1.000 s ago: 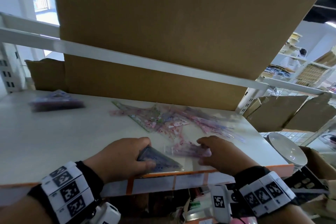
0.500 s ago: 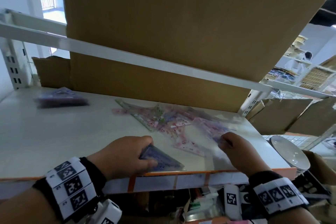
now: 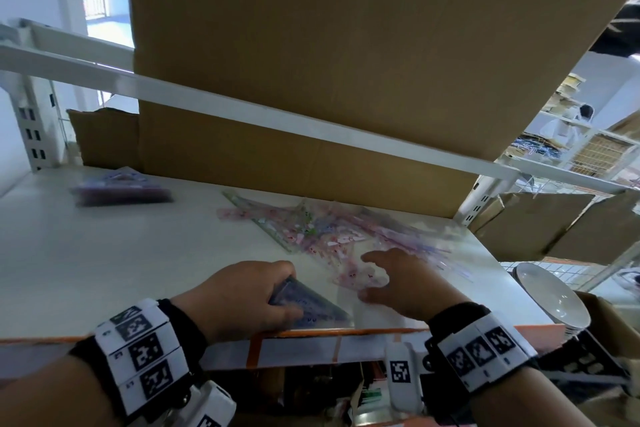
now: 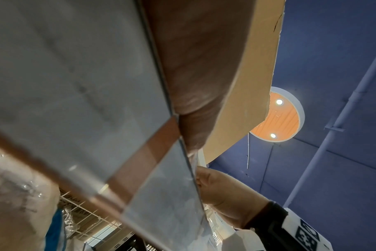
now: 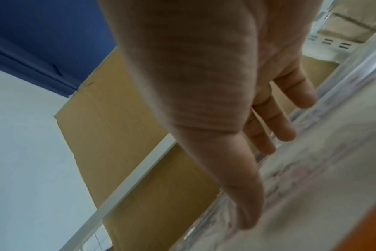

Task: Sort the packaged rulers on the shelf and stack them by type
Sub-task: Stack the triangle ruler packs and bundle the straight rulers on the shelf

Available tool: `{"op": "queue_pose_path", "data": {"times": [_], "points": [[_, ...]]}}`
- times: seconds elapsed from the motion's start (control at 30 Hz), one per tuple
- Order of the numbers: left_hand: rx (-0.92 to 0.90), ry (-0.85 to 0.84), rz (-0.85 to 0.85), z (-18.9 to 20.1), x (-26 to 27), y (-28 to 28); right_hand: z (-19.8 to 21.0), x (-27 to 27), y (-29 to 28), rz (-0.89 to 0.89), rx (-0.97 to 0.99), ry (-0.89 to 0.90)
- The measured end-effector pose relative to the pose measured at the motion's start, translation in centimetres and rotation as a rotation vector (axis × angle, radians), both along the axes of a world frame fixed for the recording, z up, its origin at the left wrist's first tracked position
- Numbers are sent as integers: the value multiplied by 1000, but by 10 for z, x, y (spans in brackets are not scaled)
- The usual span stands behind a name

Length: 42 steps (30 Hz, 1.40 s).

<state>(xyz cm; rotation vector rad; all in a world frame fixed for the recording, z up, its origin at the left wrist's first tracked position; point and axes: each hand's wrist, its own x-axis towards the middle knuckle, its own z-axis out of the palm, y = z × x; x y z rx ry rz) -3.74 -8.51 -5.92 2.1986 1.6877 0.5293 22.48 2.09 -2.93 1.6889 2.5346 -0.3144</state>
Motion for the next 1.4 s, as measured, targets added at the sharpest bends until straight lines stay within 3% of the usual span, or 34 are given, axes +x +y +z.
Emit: {"op": "queue_pose_path", "data": {"times": [0.07,0.27,0.6,0.83,0.97,1.1,1.23,1.4], "points": [[-5,1,-4,0,0,0,0,-8,4,-9,-38,-72],[0,16,-8,0,0,0,1,-14,15,-31,-97,-5],[-10,32,-18,1,0,1,3,-10,26,-58,-136,-71],[-16,28,-16,2,-1,0,6,18,31,-186,-216,246],[-10,22,-20,1,-1,1,13,35,25,-309,-175,577],[-25,0,-19,0,-2,1,19,26,15,-264,-142,737],[-48,18,-12,1,-2,1,21,6,11,-86,-54,671],[-70,23,-29,4,-4,-1,37,-19,-4,78,-57,440]]}}
